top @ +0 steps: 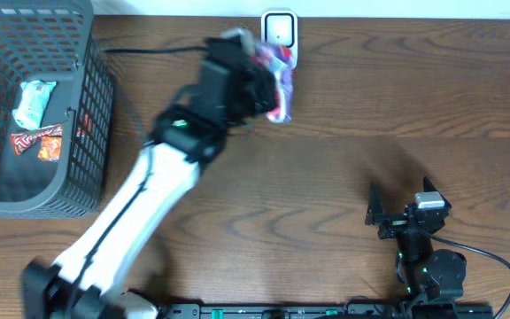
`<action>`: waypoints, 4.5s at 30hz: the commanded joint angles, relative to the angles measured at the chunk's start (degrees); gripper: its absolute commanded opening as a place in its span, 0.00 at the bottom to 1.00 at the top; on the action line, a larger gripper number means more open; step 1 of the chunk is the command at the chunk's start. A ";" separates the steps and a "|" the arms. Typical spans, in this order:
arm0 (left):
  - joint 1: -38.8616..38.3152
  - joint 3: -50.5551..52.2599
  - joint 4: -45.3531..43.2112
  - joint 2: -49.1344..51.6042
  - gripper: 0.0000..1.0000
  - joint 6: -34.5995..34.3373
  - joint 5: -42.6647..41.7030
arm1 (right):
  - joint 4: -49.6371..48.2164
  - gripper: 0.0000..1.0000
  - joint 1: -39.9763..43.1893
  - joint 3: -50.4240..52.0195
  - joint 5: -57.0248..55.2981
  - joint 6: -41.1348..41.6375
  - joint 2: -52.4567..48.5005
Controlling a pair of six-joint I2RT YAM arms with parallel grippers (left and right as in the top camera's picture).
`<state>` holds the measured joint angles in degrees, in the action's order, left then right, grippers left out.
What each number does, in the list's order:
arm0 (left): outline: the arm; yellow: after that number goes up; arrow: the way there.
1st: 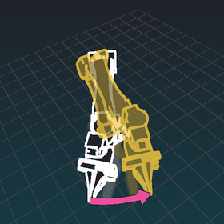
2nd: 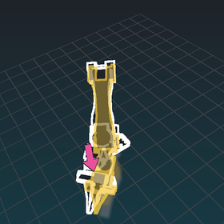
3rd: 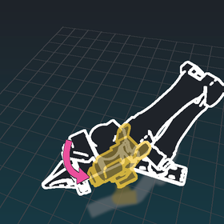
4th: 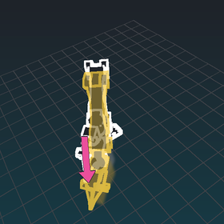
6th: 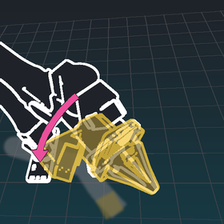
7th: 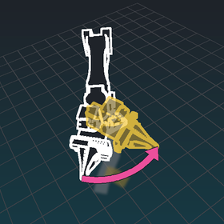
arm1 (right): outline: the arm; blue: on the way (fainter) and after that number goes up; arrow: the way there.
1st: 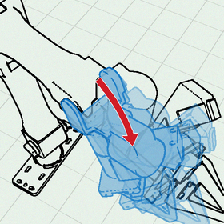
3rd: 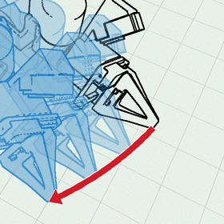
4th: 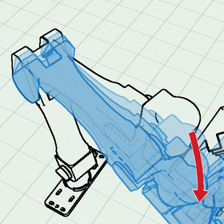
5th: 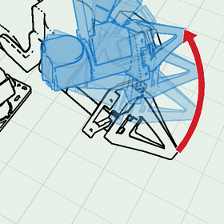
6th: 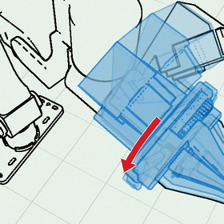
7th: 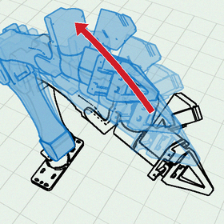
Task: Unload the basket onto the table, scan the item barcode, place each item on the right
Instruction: 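Carry the purple pack to the scanner and release it in front, then return the left gripper to the basket and grasp the orange tissue pack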
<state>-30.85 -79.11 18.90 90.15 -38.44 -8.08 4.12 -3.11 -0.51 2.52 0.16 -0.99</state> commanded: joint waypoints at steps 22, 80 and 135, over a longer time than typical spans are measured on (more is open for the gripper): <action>-4.94 -0.68 -10.03 14.67 0.72 -5.95 11.32 | 0.13 0.99 0.46 0.17 -0.50 -0.63 0.28; 56.24 -15.19 24.35 17.73 0.98 42.36 18.97 | 0.13 0.99 0.46 0.17 -0.50 -0.63 0.28; 57.77 -13.77 14.60 -5.88 0.08 9.05 6.88 | 0.13 0.99 0.46 0.17 -0.50 -0.63 0.24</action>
<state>26.89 -91.55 35.51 89.91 -27.24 1.23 4.12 -3.11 -0.51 2.52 0.19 -0.99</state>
